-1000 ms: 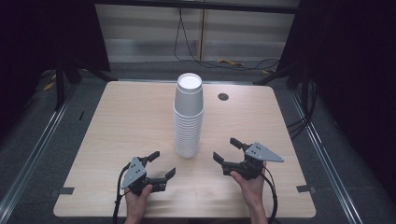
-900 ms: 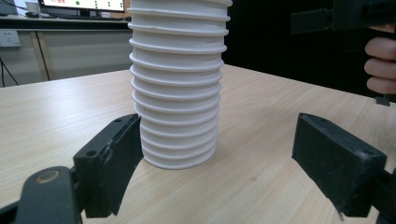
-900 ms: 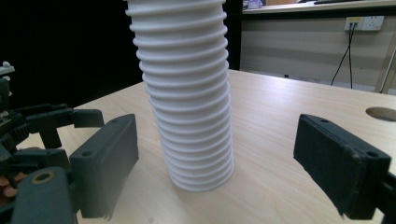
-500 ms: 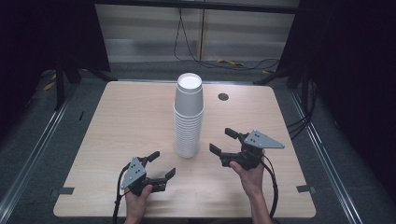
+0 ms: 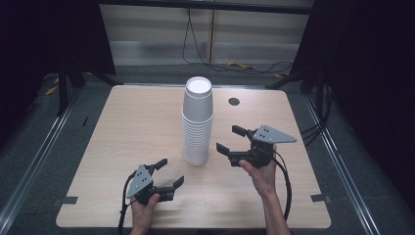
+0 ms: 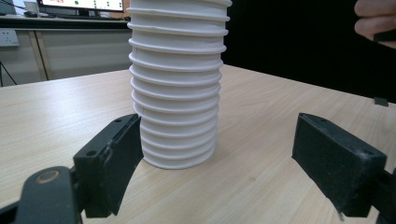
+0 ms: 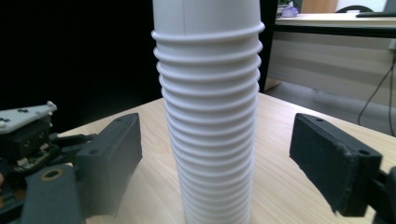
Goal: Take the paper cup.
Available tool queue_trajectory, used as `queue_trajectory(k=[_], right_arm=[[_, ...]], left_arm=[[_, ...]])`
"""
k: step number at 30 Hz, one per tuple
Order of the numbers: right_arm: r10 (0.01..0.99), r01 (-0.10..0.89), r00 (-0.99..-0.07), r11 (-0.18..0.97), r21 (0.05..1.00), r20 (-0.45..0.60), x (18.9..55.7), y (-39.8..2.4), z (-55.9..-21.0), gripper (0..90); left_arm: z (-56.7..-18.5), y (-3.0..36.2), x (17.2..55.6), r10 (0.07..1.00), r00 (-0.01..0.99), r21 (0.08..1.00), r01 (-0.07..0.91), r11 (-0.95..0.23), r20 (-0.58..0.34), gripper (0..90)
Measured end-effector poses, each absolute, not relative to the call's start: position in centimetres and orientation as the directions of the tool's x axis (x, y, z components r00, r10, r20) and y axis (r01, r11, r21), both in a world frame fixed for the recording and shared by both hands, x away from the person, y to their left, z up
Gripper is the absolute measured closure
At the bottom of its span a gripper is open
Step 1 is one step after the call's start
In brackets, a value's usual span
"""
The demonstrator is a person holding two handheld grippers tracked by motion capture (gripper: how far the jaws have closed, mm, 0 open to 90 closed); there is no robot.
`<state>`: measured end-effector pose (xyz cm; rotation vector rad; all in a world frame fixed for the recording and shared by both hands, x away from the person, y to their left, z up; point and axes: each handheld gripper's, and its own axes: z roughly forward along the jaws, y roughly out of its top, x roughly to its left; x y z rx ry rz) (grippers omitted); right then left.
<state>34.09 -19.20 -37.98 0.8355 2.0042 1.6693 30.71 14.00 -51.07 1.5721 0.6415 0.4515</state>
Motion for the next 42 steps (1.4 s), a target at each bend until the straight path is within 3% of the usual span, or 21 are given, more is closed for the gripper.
queue_trajectory(k=[42], right_arm=[[0.512, 0.204, -0.859, 0.3, 0.932, 0.023, 41.1, -14.8, -27.6, 15.2]], left_arm=[[-51.1, 14.2, 30.7, 0.636, 0.768, 0.993, 0.117, -0.025, -0.074, 15.9]])
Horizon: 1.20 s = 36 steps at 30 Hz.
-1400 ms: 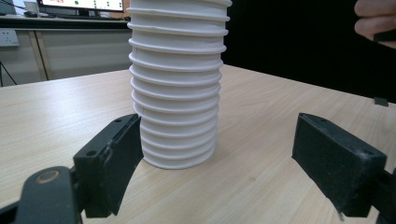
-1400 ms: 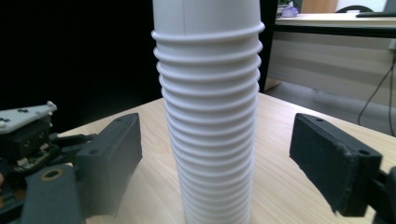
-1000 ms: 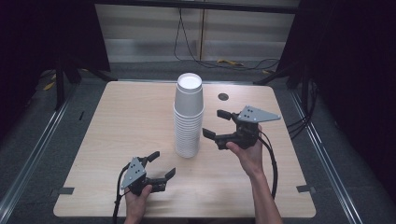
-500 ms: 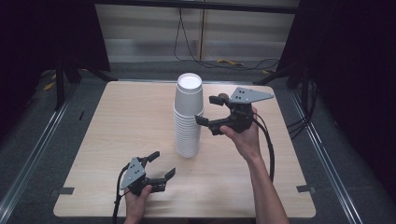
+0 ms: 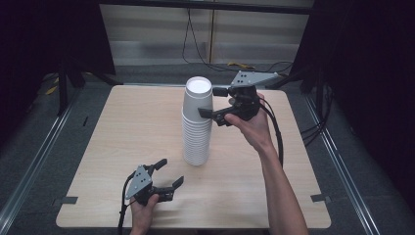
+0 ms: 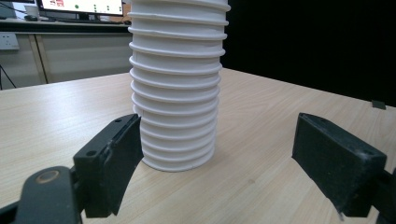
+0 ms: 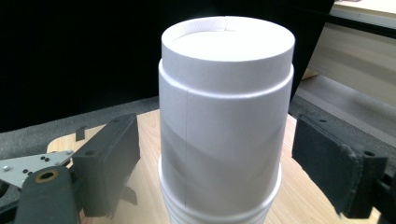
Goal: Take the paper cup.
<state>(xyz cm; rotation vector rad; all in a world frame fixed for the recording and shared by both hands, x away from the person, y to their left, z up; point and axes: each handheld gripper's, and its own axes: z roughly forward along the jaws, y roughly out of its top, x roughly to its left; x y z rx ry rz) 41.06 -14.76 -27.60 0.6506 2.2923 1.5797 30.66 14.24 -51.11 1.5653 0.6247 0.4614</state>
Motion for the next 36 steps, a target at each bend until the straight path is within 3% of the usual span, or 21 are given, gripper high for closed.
queue_trajectory(k=[25, 36], right_arm=[[0.463, 0.278, -0.886, 0.485, 0.829, 0.026, 44.1, -11.6, -26.1, 13.8], [0.459, 0.29, -0.888, 0.503, 0.814, 0.032, 44.6, -11.1, -25.8, 16.2]], left_arm=[[-51.1, 14.3, 30.6, 0.638, 0.766, 0.993, 0.114, -0.013, -0.079, 15.9], [-51.1, 14.4, 30.6, 0.636, 0.769, 0.994, 0.107, -0.023, -0.068, 15.8]])
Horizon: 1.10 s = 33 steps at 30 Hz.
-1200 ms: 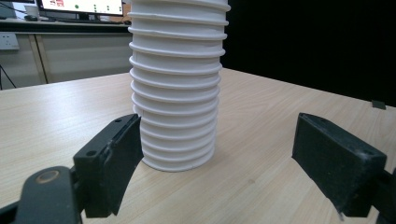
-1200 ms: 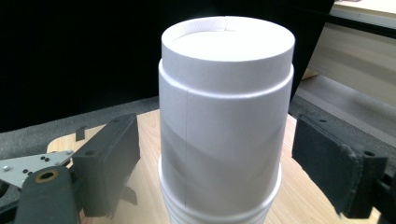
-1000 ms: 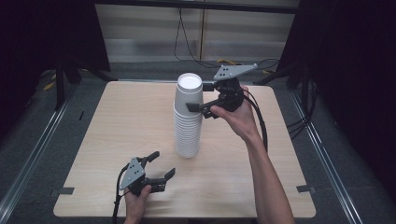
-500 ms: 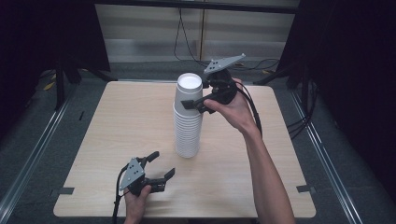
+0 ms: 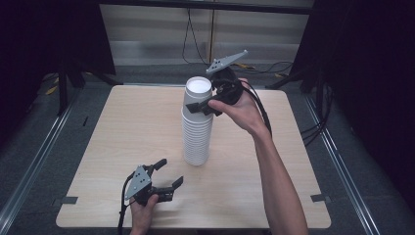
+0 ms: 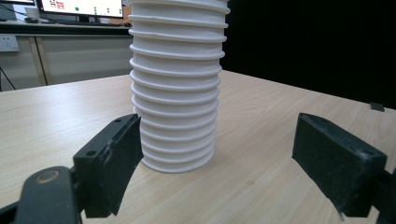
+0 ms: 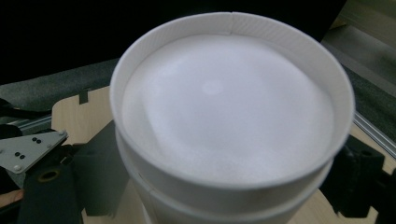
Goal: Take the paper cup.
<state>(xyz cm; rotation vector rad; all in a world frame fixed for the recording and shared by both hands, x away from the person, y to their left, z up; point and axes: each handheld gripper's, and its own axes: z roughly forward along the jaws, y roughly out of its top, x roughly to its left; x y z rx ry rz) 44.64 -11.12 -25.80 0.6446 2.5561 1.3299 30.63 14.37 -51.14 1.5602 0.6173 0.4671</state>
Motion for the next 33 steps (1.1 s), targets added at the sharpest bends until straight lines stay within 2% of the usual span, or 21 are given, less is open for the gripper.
queue_trajectory(k=[9, 33], right_arm=[[0.464, 0.273, -0.886, 0.523, 0.808, -0.001, 44.4, -10.8, -25.3, 18.2], [0.466, 0.206, -0.885, 0.4, 0.893, -0.004, 43.3, -12.3, -23.6, 19.5]], left_arm=[[-51.2, 14.3, 30.6, 0.632, 0.771, 0.993, 0.113, -0.017, -0.077, 15.8], [-51.1, 14.4, 30.6, 0.634, 0.77, 0.994, 0.105, -0.023, -0.067, 15.8]])
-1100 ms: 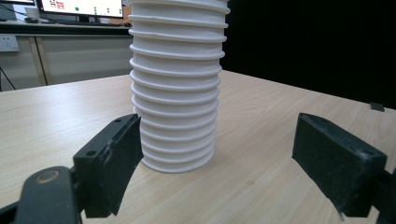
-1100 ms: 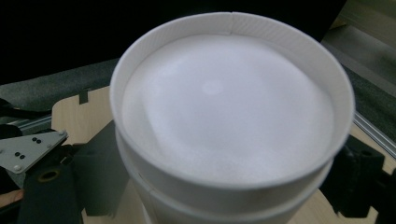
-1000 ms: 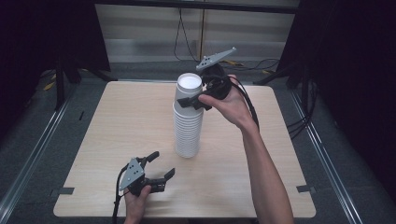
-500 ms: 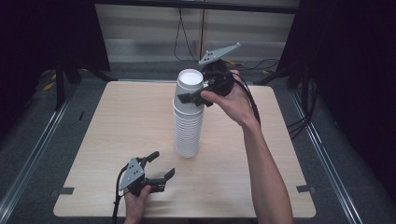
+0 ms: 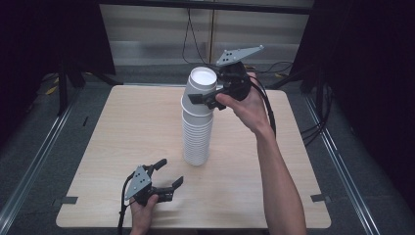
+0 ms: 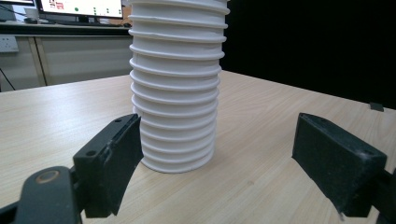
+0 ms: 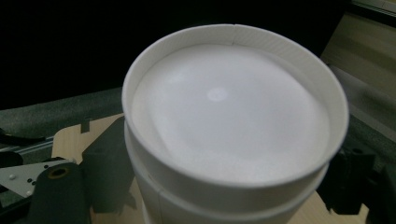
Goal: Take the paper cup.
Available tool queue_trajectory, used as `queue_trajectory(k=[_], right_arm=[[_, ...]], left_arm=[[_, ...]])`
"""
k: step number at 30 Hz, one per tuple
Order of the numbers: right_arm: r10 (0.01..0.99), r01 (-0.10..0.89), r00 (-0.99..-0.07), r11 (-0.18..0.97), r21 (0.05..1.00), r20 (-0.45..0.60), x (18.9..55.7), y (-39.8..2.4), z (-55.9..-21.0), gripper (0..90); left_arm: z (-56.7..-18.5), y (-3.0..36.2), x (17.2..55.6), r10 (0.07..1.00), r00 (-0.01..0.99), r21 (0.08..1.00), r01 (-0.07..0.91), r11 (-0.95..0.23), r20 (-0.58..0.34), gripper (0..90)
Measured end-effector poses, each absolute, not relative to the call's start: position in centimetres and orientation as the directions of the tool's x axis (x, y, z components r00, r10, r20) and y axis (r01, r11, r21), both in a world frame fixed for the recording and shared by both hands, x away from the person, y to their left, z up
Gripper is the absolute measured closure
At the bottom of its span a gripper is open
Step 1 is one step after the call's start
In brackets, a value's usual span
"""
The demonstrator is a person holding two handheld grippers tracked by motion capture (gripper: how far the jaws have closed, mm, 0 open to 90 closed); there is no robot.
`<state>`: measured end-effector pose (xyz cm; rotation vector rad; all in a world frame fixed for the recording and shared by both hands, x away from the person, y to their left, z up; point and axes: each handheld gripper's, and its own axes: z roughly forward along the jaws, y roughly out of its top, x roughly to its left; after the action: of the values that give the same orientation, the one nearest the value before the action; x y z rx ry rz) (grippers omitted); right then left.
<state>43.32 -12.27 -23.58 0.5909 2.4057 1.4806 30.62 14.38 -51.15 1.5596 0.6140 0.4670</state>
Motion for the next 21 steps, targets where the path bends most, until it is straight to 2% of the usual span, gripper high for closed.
queue_trajectory(k=[21], right_arm=[[0.464, 0.165, -0.884, 0.22, 0.962, 0.045, 42.5, -13.9, -23.3, 19.7]], left_arm=[[-51.2, 14.3, 30.6, 0.632, 0.77, 0.993, 0.116, -0.008, -0.084, 15.8]])
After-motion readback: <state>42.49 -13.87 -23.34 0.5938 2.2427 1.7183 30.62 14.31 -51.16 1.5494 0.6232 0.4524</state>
